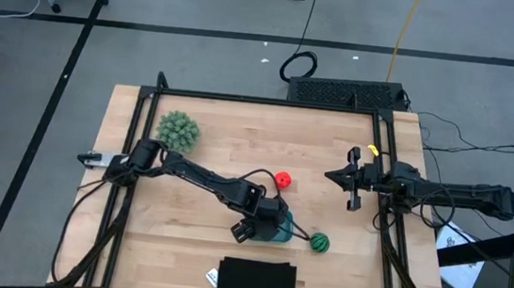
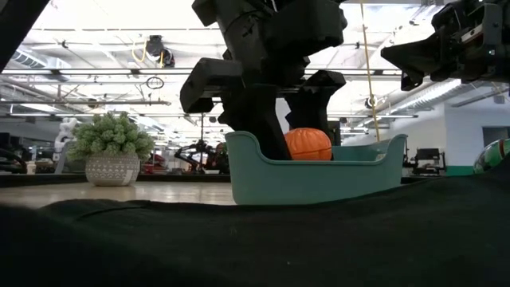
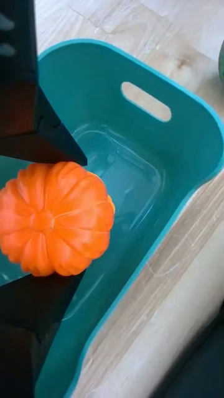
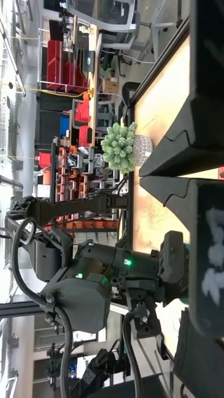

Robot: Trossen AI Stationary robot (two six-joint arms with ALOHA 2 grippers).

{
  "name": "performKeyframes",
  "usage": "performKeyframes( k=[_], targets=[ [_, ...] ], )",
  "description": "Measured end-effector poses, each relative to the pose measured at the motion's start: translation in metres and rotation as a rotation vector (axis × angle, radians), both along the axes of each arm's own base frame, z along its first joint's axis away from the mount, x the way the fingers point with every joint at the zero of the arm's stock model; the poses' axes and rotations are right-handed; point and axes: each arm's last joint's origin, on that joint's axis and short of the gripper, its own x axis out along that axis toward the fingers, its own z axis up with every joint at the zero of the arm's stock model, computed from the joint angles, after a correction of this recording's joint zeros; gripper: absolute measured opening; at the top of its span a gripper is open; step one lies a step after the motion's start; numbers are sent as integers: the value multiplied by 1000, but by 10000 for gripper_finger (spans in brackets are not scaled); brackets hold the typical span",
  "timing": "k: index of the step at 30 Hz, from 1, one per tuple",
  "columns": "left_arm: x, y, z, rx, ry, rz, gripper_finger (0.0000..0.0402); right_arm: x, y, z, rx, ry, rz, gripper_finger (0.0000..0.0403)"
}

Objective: Pick and placing Produce into tupperware
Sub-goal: Put the tangerine in the blue bin

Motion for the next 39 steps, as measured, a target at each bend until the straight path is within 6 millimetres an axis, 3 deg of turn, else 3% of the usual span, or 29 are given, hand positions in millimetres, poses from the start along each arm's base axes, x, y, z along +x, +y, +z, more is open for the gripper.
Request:
performKeyframes(
  k=[30, 39],
  targets=[
    [6, 1, -16, 1, 3, 16, 244, 0, 0, -1, 1, 8, 0, 0],
    [6, 1, -16, 15, 0, 12, 297, 0, 0, -1, 1, 9, 0, 0]
  ],
)
